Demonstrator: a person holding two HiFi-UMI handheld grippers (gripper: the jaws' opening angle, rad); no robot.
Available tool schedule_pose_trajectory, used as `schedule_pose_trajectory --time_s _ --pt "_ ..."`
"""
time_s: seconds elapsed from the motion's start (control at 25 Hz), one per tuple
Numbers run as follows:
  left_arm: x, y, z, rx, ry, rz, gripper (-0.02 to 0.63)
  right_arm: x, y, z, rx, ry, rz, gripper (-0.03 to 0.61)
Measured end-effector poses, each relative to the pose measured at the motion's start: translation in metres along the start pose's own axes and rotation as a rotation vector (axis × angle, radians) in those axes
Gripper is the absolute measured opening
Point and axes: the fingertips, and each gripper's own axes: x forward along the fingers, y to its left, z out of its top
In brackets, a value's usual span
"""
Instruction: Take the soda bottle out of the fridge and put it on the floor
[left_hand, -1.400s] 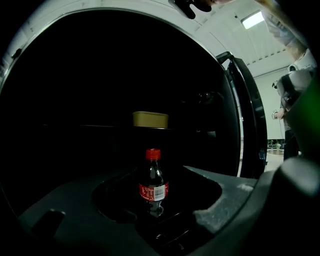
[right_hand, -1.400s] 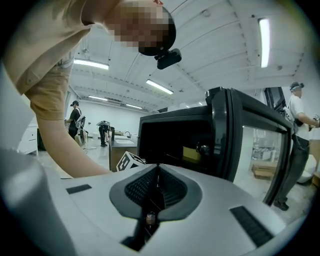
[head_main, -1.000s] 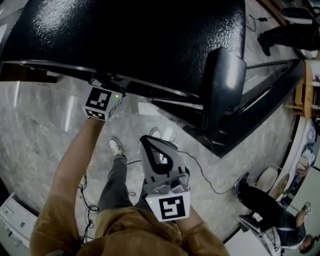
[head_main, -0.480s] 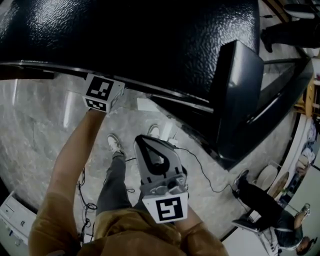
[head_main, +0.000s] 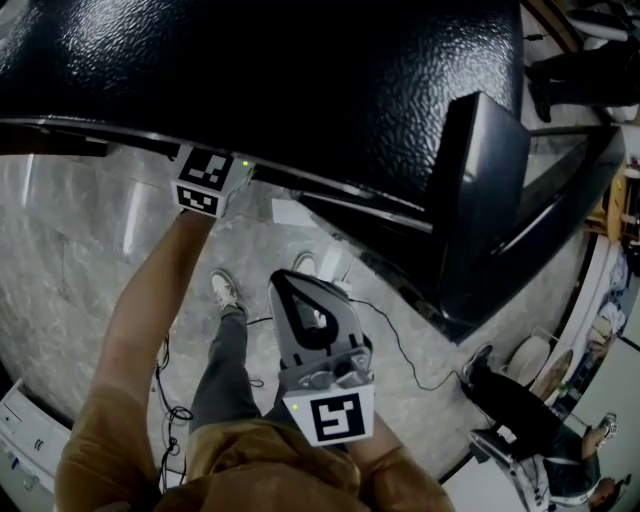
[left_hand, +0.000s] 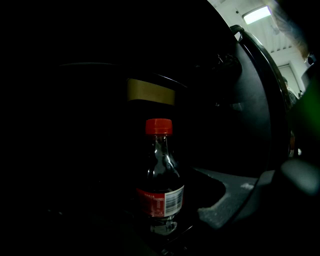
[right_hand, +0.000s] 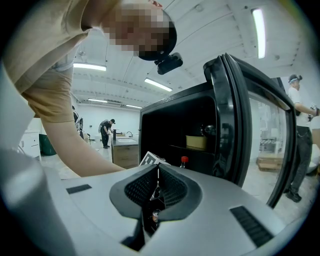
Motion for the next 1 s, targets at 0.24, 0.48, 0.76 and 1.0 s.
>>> schedule_pose_trajectory --time_s 0.24,0.48,0.76,1.0 --pt "0.003 0.003 0.016 -0.015 -0.043 -0.019 0.305 0.006 -0.005 -0.001 0.003 0.008 0.007 0.002" --pt "-0.024 -0.005 0.015 -0.006 -0.075 -0.018 0.305 0.004 0.003 -0.006 -0.025 0.006 0.014 0.003" --pt "-0.049 -0.004 0.001 -0.035 -0.092 -0.007 0.305 0.022 0.012 -0.014 -0.050 0.006 0.043 0.002" --pt "-0.071 -0.003 0.012 -0.012 -0.140 -0.004 0.305 0.036 0.014 -0.014 -0.045 0.000 0.074 0.003"
